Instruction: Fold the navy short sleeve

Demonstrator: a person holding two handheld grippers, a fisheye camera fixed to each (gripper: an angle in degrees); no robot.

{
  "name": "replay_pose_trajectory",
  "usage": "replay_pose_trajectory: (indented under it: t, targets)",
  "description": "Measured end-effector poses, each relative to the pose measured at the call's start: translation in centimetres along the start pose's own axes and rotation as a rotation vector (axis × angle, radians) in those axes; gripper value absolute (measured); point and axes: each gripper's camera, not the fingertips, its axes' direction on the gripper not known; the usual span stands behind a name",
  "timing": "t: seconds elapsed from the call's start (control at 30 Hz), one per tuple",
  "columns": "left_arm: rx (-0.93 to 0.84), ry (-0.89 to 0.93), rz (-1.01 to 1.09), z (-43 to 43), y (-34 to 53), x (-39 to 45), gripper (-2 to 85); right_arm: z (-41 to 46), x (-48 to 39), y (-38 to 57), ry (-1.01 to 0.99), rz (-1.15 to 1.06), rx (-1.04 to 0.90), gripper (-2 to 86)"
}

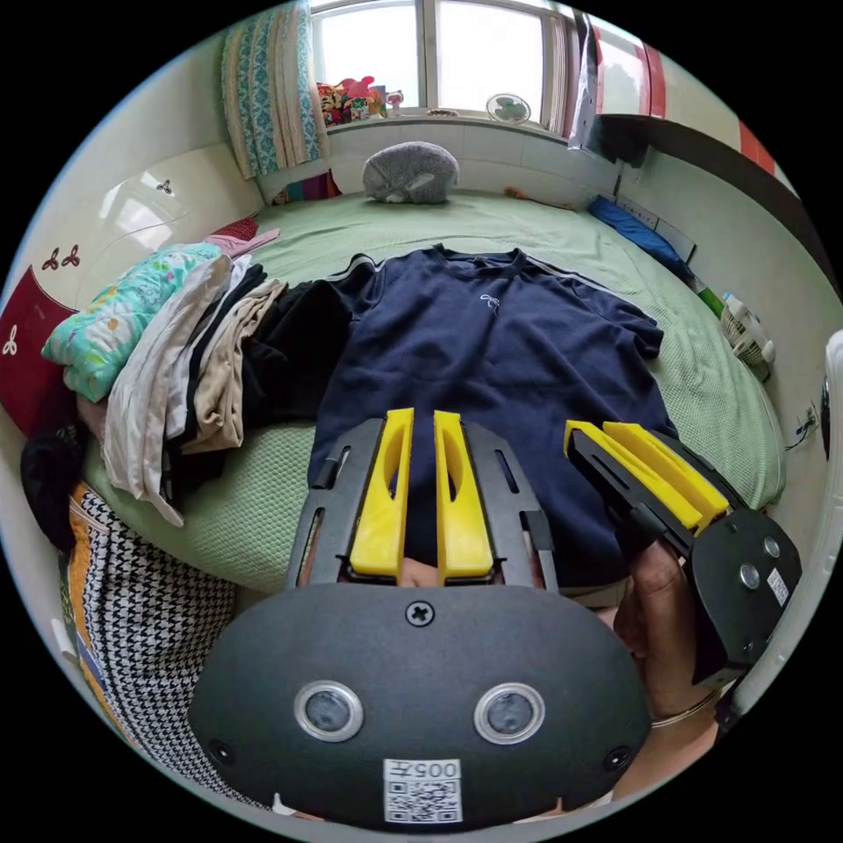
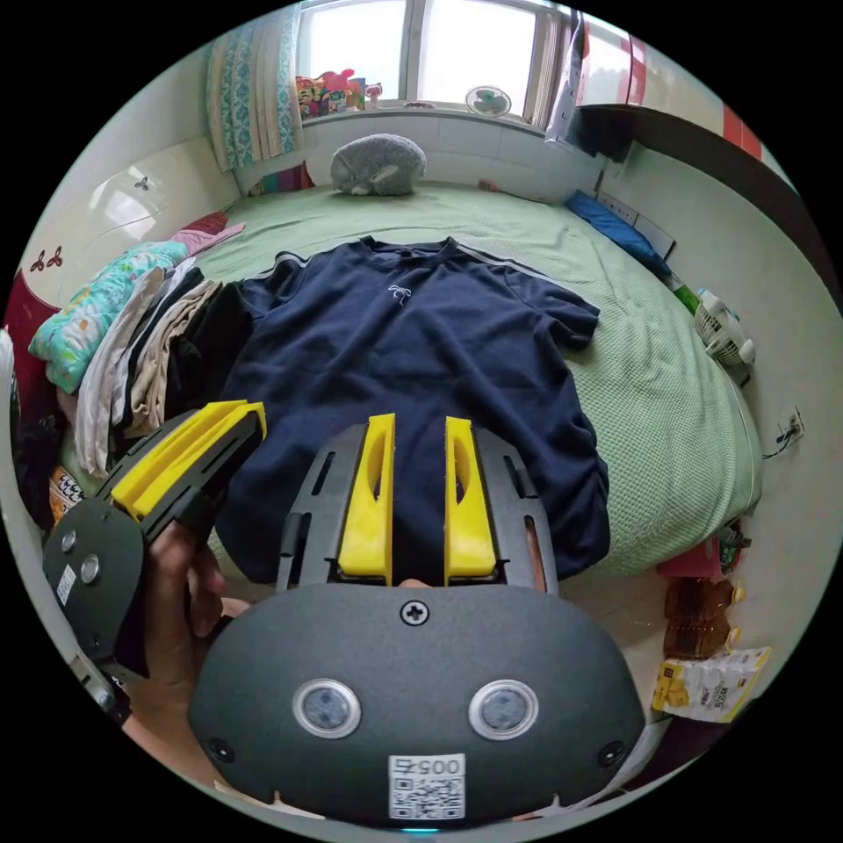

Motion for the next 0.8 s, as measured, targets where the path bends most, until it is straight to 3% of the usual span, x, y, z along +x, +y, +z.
replay_pose_trajectory:
  t: [0.8]
  targets:
    - [-0.013, 0.028, -0.012, -3.7, -1.9, 0.3, 3.7, -3.0, -0.1, -0.4, 0.000, -0.005, -0.001, 8.6]
